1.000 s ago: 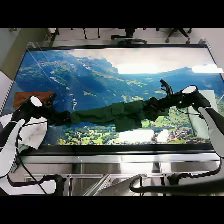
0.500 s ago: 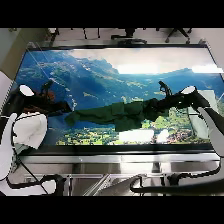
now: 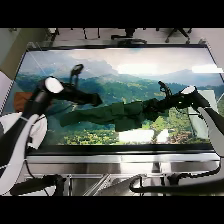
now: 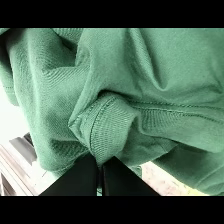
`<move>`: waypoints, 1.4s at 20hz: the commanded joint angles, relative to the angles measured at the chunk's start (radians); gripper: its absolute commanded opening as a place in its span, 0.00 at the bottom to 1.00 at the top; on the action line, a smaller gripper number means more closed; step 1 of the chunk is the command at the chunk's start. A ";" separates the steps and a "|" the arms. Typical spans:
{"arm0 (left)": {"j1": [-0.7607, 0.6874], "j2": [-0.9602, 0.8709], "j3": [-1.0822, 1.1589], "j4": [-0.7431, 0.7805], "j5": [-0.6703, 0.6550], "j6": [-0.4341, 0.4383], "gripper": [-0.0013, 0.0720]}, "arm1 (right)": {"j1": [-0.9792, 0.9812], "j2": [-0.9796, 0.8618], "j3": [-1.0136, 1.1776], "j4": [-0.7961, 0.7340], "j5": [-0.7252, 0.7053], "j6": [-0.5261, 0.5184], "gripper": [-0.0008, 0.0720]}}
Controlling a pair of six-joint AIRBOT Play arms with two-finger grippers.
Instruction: Fold the shirts.
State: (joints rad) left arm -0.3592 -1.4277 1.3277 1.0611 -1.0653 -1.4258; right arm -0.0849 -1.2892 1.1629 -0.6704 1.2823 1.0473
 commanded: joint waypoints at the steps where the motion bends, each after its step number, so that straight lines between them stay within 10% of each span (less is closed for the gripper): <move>1: -0.209 -0.143 0.028 -0.006 0.203 -0.043 0.98 | -0.001 0.000 0.000 -0.003 0.001 -0.001 0.04; 13: -0.376 -0.527 0.504 0.498 -0.180 -0.349 0.97 | -0.001 0.000 0.000 -0.003 0.000 -0.003 0.04; 20: -0.373 -0.536 0.654 0.620 -0.342 -0.328 0.04 | -0.001 0.000 0.000 -0.003 0.000 -0.005 0.04; 28: -0.167 -0.469 0.721 0.624 -0.307 -0.232 0.04 | -0.001 0.000 0.000 -0.003 0.012 -0.004 0.04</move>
State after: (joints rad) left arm -0.6338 -1.9373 2.0472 1.6760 -1.4105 -1.6836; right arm -0.0849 -1.2892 1.1629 -0.6739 1.2846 1.0428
